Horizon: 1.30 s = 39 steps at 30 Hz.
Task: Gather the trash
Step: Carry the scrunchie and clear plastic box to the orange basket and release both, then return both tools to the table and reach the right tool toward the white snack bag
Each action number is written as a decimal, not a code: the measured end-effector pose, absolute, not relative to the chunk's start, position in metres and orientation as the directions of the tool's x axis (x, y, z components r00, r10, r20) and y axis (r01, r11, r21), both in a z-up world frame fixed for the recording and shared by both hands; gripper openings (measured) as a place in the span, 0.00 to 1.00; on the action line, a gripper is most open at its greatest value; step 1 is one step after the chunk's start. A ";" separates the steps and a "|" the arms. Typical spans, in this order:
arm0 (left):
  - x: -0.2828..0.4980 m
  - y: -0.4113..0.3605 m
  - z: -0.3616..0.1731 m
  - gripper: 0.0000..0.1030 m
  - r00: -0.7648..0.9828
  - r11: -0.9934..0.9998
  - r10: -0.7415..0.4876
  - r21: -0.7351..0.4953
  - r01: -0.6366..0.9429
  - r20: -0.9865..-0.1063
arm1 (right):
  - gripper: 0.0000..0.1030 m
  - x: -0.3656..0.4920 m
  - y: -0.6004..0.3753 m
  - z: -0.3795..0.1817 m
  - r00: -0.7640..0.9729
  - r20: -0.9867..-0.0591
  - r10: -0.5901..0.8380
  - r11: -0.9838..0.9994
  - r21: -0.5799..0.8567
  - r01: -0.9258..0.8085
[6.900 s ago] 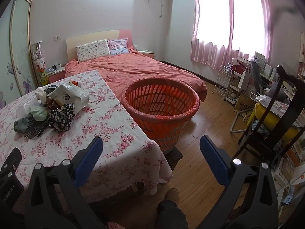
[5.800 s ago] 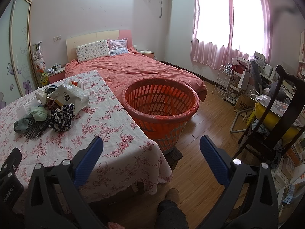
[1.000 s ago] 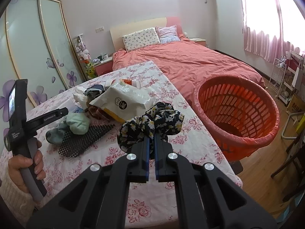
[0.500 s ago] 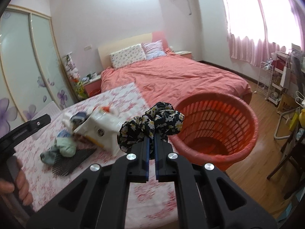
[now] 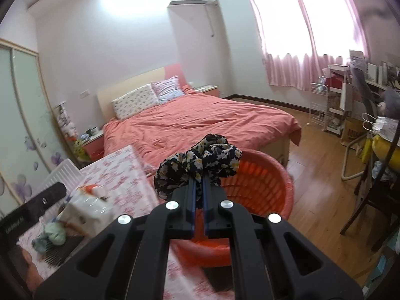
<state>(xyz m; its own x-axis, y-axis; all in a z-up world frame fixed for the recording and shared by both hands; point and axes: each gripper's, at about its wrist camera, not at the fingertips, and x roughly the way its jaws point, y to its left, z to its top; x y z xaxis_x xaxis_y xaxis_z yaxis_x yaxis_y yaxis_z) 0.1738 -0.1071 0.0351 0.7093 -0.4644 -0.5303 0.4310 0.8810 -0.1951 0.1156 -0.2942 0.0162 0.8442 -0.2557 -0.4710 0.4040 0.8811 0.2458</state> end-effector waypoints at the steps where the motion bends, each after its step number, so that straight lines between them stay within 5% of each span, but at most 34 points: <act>1: 0.175 -0.116 0.032 0.69 0.701 0.874 -0.476 -0.197 0.444 -0.531 | 0.05 0.118 -0.299 0.014 0.842 -0.474 -0.257 0.878 0.250 0.409; 15: 0.192 -0.187 0.008 0.69 0.608 0.822 -0.539 -0.208 0.530 -0.583 | 0.06 0.147 -0.351 -0.013 0.835 -0.493 -0.244 0.845 0.315 0.433; 28: 0.199 -0.199 -0.021 0.77 0.552 0.842 -0.477 -0.175 0.511 -0.683 | 0.41 0.155 -0.373 -0.027 0.812 -0.522 -0.259 0.826 0.316 0.467; 39: 0.181 -0.143 -0.012 0.77 0.615 0.888 -0.394 -0.111 0.445 -0.683 | 0.44 0.140 -0.332 -0.021 0.790 -0.553 -0.264 0.863 0.230 0.450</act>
